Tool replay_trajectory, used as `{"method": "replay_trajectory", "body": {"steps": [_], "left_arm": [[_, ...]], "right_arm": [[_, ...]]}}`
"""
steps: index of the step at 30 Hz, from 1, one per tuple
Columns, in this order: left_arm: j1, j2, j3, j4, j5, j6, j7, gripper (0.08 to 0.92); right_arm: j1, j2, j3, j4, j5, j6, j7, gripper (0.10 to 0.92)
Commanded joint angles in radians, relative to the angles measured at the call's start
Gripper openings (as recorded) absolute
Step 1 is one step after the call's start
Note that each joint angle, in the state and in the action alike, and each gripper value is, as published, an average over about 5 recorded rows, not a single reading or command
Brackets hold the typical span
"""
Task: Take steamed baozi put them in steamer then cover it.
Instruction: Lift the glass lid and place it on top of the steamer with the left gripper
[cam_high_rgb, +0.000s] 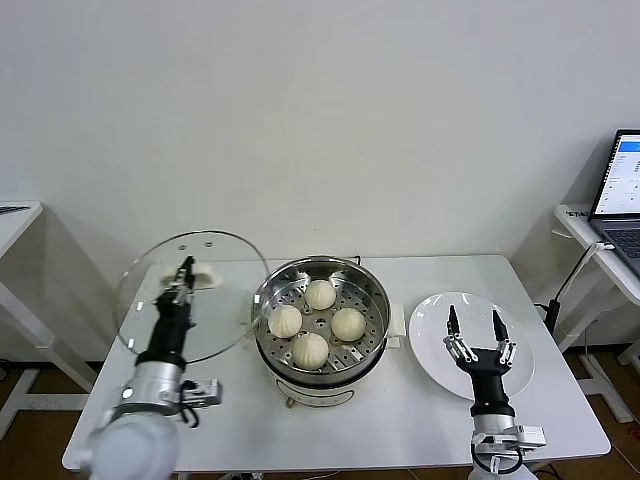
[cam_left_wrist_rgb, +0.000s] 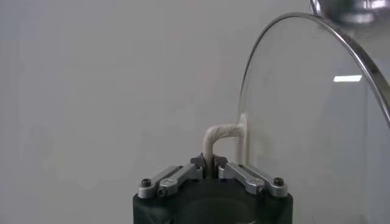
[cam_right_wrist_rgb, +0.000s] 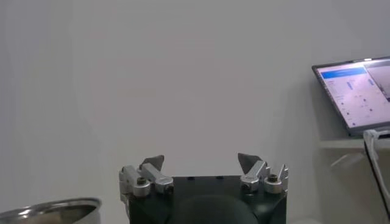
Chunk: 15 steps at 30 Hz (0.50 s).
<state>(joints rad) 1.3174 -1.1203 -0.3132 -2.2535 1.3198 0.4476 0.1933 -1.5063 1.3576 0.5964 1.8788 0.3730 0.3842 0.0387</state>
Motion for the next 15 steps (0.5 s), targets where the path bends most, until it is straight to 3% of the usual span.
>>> {"method": "replay_trajectory", "body": {"steps": [1,15], "left_arm": [[-0.228,-0.04,0.391,0.041,0.15,0.22,0.139,0.189],[-0.283,-0.225,0.509,0.228,0.29,0.24,0.157,0.189]], "right_arm": [[0.0,0.009,0.009,-0.012,-0.006,0.001,-0.001,0.823],[-0.001,0.018,0.011,-0.027,-0.024,0.0,0.0,0.823]]}}
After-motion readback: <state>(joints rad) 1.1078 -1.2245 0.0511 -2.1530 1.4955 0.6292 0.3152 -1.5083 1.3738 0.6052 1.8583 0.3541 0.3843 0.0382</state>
